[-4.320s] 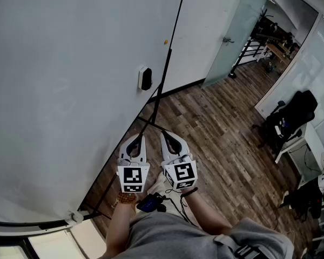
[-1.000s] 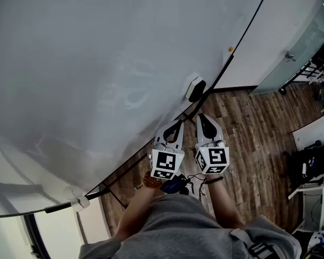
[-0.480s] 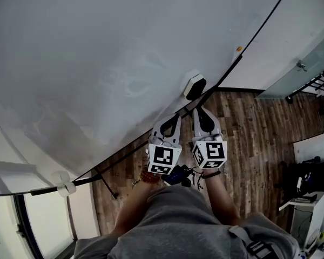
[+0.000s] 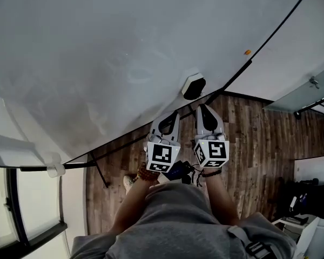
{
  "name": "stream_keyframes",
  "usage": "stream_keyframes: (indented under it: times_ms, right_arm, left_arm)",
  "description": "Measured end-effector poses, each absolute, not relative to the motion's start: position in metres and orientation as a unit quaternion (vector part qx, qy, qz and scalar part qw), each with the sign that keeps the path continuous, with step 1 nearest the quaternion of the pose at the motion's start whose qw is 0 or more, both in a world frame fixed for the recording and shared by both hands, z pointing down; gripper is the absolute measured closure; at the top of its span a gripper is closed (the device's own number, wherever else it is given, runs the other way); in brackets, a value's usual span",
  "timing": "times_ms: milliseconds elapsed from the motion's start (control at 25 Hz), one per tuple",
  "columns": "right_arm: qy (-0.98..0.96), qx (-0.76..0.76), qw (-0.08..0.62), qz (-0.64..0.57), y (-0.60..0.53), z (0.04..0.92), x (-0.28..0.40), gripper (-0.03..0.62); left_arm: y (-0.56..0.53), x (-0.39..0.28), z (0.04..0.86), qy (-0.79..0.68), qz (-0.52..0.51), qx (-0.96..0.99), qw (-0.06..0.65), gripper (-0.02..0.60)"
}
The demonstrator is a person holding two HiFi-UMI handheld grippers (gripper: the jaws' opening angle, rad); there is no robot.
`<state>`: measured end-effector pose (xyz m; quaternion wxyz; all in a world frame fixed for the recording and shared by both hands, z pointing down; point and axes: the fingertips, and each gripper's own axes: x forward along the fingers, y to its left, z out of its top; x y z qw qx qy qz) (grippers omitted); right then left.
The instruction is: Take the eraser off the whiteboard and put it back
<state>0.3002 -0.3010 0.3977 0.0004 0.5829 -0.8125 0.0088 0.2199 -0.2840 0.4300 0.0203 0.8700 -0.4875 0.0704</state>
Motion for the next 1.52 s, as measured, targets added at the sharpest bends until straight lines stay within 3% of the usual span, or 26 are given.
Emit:
stream_keyframes:
  times_ms: [1320, 1520]
  right_arm:
    - [-0.836, 0.546, -0.040, 0.038, -0.336, 0.426, 0.345, 0.560]
    - [-0.834, 0.549, -0.041, 0.043, -0.338, 0.431, 0.349, 0.560]
  left_arm:
    - [-0.316, 0.252, 0.430, -0.542, 0.062, 0.838, -0.008, 0.572]
    - [-0.325, 0.247, 0.421, -0.563, 0.038, 0.826, 0.008, 0.488]
